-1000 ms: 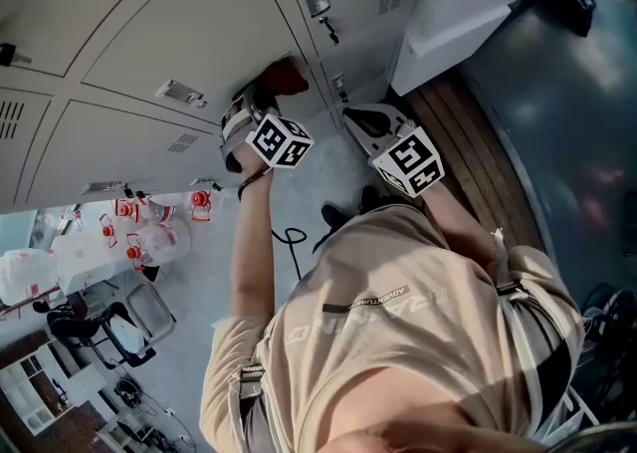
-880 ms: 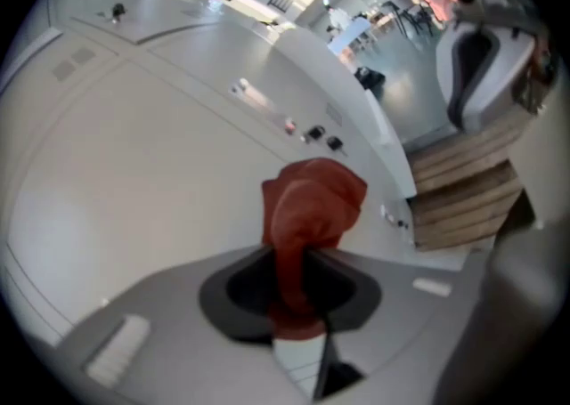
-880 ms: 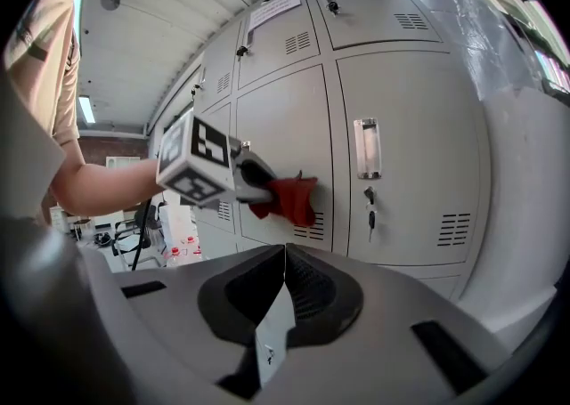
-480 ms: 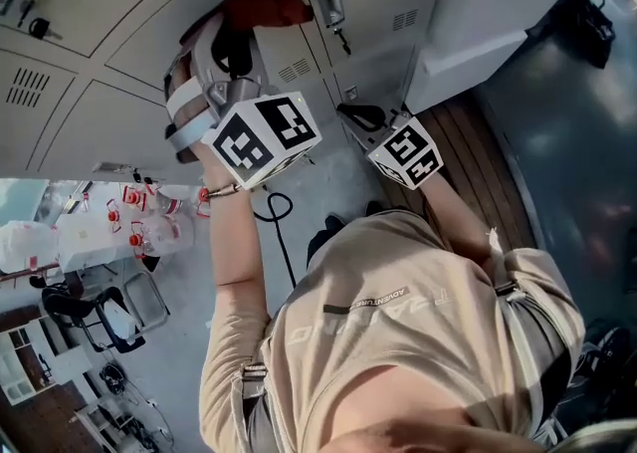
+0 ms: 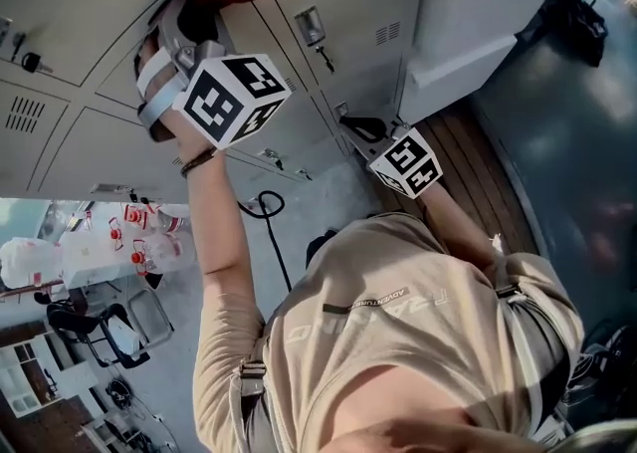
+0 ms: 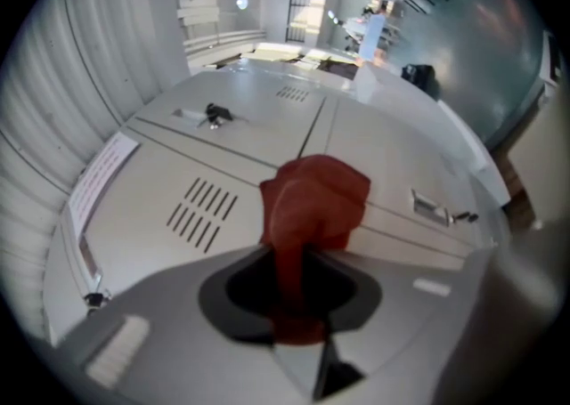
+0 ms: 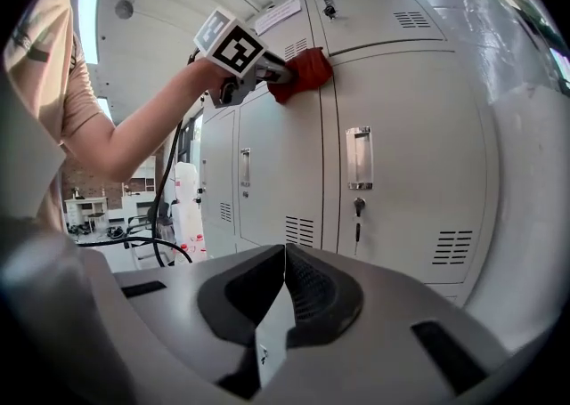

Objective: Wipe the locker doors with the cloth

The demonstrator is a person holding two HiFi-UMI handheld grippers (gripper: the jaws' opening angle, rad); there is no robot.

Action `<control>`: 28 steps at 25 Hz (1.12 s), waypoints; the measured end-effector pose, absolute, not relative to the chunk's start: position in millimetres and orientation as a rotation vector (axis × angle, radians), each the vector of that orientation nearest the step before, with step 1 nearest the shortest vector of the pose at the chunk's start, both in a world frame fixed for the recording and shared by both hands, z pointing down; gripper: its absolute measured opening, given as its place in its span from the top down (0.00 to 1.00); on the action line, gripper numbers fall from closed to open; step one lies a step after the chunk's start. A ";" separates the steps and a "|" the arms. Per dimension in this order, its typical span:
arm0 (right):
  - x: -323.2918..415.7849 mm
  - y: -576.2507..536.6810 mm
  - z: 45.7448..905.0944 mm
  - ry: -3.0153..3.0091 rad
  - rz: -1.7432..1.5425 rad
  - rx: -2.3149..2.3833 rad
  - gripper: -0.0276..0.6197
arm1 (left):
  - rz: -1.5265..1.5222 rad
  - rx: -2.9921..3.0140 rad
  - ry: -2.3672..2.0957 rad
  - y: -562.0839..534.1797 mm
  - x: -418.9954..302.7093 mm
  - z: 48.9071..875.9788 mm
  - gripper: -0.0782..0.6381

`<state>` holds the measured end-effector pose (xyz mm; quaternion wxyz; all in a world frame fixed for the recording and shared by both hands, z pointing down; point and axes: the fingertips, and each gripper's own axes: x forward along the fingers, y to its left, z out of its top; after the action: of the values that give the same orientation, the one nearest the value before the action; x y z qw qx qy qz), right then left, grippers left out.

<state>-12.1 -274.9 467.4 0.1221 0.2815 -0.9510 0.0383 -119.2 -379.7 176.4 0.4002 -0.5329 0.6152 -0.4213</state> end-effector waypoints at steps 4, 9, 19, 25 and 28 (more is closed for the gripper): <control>-8.4 -281.1 474.4 -2.780 0.142 0.835 0.93 | -1.115 -1.340 1.540 -383.5 -116.6 194.8 0.78; -7.5 -287.0 481.1 -2.783 0.161 0.836 0.93 | -1.206 -1.448 1.489 -386.8 -113.1 262.3 0.78; 10.2 -295.4 510.2 -2.720 0.256 0.875 0.93 | -1.384 -1.725 1.396 -388.8 -110.9 442.3 0.78; 20.1 -306.3 527.2 -2.692 0.301 0.890 0.93 | -1.496 -1.815 1.324 -392.2 -104.7 516.9 0.78; 17.1 -309.9 530.9 -2.689 0.312 0.885 0.94 | -1.525 -1.831 1.298 -393.0 -103.3 535.0 0.78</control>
<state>17.1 -309.9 530.9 0.1462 0.3073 -0.9340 0.1083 -103.3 -393.0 535.0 0.2123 -0.6594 0.4674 -0.5493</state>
